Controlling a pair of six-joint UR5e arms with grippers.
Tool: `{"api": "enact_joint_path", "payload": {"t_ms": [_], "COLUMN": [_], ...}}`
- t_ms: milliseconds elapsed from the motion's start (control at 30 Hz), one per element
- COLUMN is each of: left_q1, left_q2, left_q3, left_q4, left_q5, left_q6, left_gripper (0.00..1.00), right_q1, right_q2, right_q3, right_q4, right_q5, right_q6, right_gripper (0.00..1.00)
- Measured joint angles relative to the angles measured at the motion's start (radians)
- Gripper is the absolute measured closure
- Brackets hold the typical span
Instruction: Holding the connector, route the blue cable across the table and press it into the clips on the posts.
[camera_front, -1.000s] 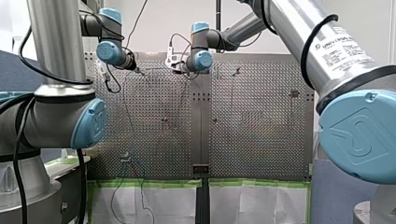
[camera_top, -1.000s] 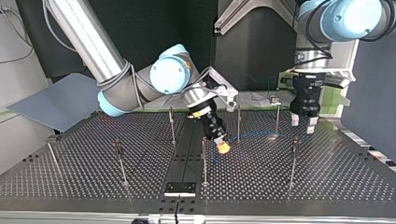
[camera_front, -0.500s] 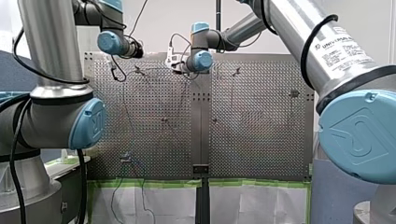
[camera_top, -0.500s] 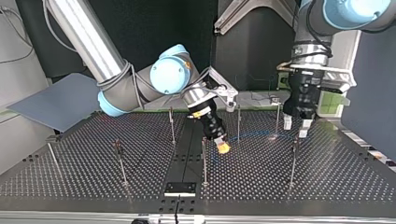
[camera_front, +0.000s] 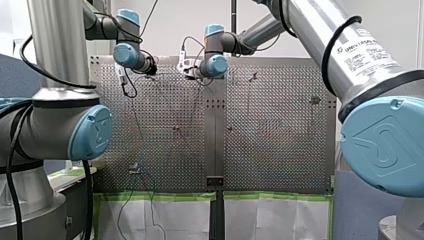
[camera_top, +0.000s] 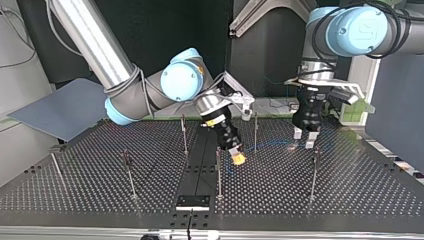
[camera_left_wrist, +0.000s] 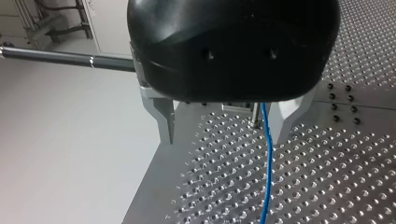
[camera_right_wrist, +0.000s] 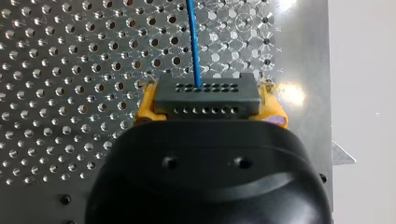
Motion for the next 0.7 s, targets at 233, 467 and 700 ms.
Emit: {"api": "enact_joint_path", "payload": {"t_ms": [233,467,700], "left_q1": [-0.023,-0.048,-0.066], "left_q2": [-0.035,-0.088,-0.149], "left_q3": [0.019,0.044,0.097], "left_q4": [0.007,0.023,0.059], "left_q5": [-0.009,-0.026,-0.067], "left_q6": [0.005,0.014,0.000], "left_gripper": [0.00,0.00,0.00], "right_q1": [-0.002,-0.003,-0.003], "right_q2": [0.000,0.001,0.001], "right_q3": [0.000,0.000,0.000], "right_q4": [-0.001,-0.001,0.000], "right_q5": [0.000,-0.001,-0.004], "right_q6": [0.000,0.000,0.000], "right_gripper": [1.00,1.00,1.00]}}
